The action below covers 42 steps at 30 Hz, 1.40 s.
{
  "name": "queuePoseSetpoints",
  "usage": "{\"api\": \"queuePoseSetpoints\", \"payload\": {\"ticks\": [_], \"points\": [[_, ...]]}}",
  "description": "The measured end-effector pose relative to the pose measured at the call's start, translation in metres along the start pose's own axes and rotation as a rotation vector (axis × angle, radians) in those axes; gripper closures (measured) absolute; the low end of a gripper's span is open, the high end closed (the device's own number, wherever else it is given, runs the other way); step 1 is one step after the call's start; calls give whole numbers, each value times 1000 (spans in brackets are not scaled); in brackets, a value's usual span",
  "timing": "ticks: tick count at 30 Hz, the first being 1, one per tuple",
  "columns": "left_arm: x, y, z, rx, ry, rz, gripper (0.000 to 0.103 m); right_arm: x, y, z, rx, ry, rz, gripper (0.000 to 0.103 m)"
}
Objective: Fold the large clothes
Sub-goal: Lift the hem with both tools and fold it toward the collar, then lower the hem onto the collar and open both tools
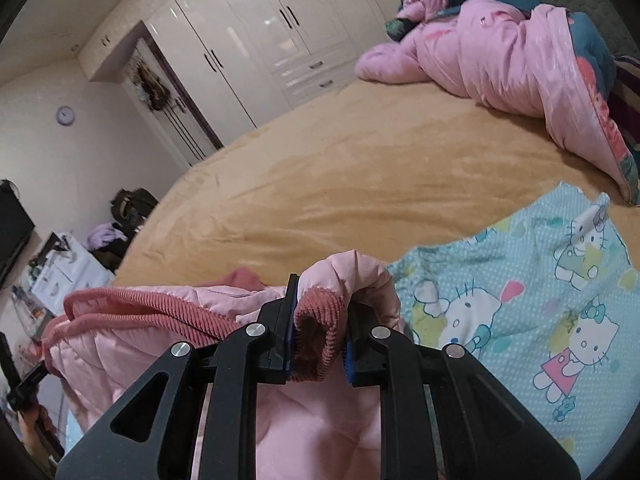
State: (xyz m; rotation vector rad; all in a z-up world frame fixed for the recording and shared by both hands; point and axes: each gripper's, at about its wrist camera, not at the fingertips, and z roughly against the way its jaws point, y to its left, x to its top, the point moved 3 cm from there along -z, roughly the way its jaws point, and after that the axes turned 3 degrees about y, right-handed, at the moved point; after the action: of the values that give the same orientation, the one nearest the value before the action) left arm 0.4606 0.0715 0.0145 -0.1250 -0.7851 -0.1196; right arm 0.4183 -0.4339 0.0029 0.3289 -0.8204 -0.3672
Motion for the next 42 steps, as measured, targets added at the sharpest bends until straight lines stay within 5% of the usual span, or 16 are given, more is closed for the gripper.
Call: {"api": "queuePoseSetpoints", "payload": {"ticks": [10, 15, 16, 17, 19, 22, 26, 32, 38, 40, 42], "points": [[-13, 5, -27, 9, 37, -35, 90, -9, -1, -33, -44, 34, -34, 84], [-17, 9, -34, -4, 49, -16, 90, -10, -1, -16, 47, 12, -94, 70], [-17, 9, -33, -10, 50, -8, 90, -10, 1, -9, 74, 2, -96, 61], [-17, 9, -33, -15, 46, -4, 90, -11, 3, 0, 103, -17, -100, 34], [-17, 9, -32, -17, 39, -4, 90, -14, 6, 19, 114, -68, -106, 5], [-17, 8, -33, -24, 36, 2, 90, -22, 23, 33, 135, -71, -49, 5], [-16, 6, -31, -16, 31, -5, 90, -57, 76, 45, 151, -42, 181, 5], [-13, 4, -21, -30, 11, 19, 87, -133, 162, 24, 158, 123, 522, 6], [-8, -4, -3, -54, -28, 37, 77, -159, 171, -32, 16, 269, 565, 5], [-4, -7, 4, -81, -46, 52, 69, -156, 165, -40, 32, 270, 504, 5], [-1, -11, 15, -116, -78, 62, 47, -154, 162, -44, 40, 272, 477, 5]]}}
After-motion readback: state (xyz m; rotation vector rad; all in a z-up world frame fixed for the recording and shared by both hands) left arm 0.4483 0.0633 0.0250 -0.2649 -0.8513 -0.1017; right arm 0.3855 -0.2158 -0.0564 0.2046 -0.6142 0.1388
